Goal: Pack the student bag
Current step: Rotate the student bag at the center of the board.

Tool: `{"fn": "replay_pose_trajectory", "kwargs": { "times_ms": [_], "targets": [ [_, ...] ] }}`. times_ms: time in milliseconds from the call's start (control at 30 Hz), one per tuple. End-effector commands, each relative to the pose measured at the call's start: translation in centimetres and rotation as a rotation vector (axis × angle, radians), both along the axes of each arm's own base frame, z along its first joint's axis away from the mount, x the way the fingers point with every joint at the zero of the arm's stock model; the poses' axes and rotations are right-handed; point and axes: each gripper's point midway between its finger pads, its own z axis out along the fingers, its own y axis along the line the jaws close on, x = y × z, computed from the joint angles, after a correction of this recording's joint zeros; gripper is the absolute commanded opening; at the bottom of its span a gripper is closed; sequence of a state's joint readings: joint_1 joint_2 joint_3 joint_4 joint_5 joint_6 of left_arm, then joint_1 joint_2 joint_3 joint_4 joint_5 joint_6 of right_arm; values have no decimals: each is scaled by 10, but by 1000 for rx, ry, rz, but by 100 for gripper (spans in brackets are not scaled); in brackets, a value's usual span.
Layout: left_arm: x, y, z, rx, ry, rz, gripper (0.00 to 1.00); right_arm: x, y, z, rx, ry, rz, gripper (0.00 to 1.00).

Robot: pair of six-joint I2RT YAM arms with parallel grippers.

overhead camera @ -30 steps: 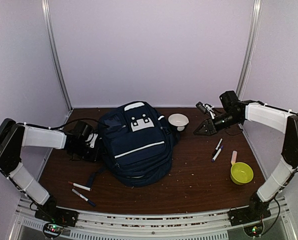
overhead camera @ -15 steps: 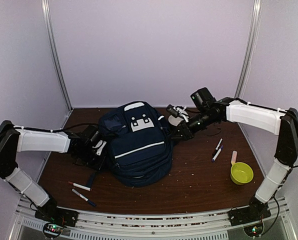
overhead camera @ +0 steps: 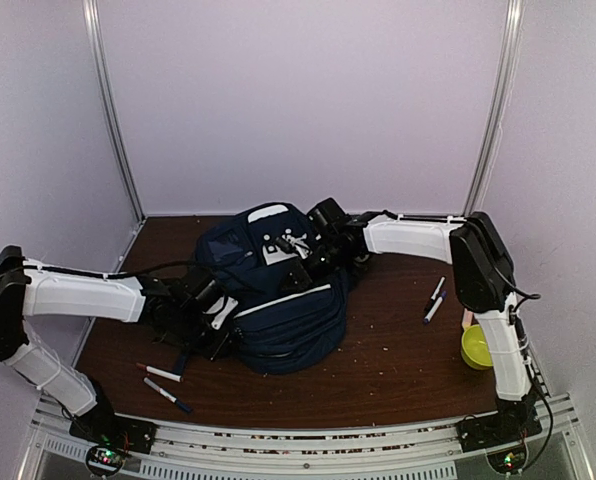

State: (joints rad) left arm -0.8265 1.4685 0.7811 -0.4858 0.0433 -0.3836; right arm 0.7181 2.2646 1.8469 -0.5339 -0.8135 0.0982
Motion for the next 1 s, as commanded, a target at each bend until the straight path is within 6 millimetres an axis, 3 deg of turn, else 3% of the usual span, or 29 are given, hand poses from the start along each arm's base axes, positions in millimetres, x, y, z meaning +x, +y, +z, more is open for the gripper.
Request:
{"fn": "replay_pose_trajectory", "kwargs": {
  "times_ms": [0,267,467,533,700,833,967],
  "targets": [
    [-19,-50,26,-156,-20,-184,0,2,8,-12,-17,77,-64,20],
    [-29,-102,44,-204,-45,-337,0,-2,13,-33,-5,163,-78,19],
    [-23,-152,46,-209,-65,-441,0,-4,13,-17,43,190,-65,19],
    [-22,-171,45,-215,-71,-477,0,4,3,0,74,182,-85,20],
    [-13,-196,41,-221,-94,-506,0,20,-40,53,135,95,-139,25],
    [-11,-195,50,-218,-125,-503,26,27,-86,84,127,-1,-212,32],
    [-17,-178,75,-221,-163,-515,40,16,-131,105,65,-142,-247,33]
  ]
}}
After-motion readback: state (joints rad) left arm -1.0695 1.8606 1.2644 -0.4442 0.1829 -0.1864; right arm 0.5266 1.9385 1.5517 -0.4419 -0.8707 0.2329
